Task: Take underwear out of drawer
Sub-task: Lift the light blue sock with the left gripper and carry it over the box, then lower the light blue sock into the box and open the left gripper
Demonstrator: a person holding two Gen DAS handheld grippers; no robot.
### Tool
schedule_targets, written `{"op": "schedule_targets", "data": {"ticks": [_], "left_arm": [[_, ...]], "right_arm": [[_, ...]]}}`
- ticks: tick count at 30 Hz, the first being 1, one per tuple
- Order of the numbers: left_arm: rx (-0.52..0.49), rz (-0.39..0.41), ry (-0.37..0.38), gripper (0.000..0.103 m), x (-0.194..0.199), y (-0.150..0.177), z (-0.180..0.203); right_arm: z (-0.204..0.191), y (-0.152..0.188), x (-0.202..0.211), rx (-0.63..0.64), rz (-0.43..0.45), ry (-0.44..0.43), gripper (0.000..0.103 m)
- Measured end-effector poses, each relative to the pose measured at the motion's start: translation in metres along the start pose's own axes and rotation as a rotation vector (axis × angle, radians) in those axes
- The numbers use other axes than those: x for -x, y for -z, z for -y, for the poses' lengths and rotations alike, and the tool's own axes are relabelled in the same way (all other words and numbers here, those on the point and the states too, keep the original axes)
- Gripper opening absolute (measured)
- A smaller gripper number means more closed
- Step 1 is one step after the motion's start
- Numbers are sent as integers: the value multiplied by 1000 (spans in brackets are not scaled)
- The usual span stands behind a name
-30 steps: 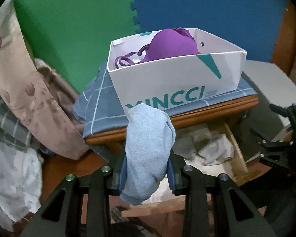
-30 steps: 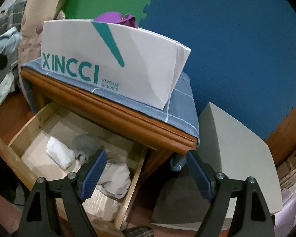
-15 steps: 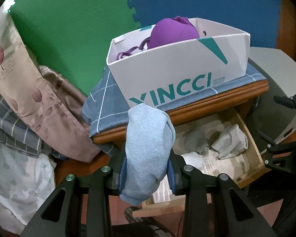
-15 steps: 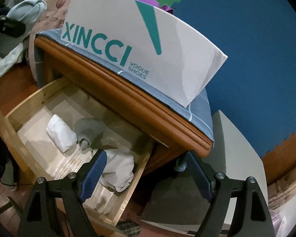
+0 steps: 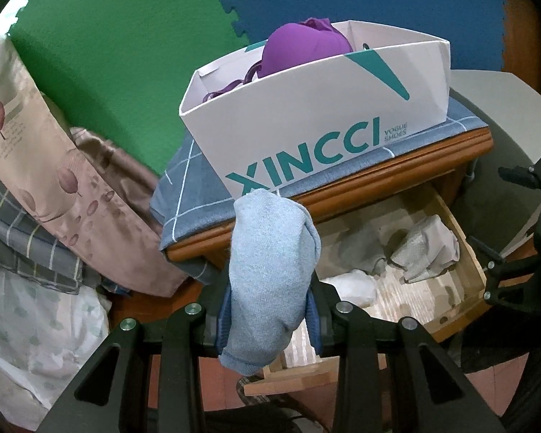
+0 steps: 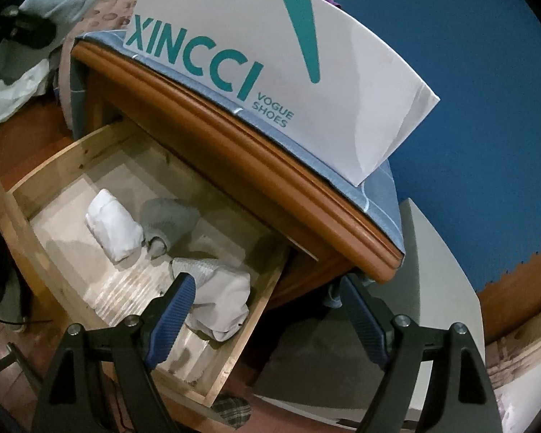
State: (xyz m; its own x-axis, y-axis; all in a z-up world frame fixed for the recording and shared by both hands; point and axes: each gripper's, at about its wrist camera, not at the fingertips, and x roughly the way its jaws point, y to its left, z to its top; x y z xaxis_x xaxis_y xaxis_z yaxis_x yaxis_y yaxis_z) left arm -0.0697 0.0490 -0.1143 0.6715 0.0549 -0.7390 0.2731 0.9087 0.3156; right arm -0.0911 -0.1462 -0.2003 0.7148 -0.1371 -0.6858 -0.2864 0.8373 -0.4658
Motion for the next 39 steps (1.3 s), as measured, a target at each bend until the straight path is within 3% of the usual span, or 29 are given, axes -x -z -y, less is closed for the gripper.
{"op": "schedule_targets", "data": {"ticks": [7, 15, 18, 30, 39], "left_arm": [[12, 71, -17, 30, 13, -27, -14], [184, 190, 113, 31, 36, -108, -63], [210, 206, 120, 32, 35, -134, -71], [301, 141, 126, 32, -21, -193, -93], [307, 48, 91, 32, -66, -228, -96]], "right_arm": [[-3, 1, 0, 10, -1, 1, 85], [-7, 1, 0, 26, 0, -4, 85], [-7, 2, 0, 18, 1, -7, 85], [-6, 3, 2, 9, 11, -22, 85], [-9, 3, 3, 13, 7, -34, 85]]}}
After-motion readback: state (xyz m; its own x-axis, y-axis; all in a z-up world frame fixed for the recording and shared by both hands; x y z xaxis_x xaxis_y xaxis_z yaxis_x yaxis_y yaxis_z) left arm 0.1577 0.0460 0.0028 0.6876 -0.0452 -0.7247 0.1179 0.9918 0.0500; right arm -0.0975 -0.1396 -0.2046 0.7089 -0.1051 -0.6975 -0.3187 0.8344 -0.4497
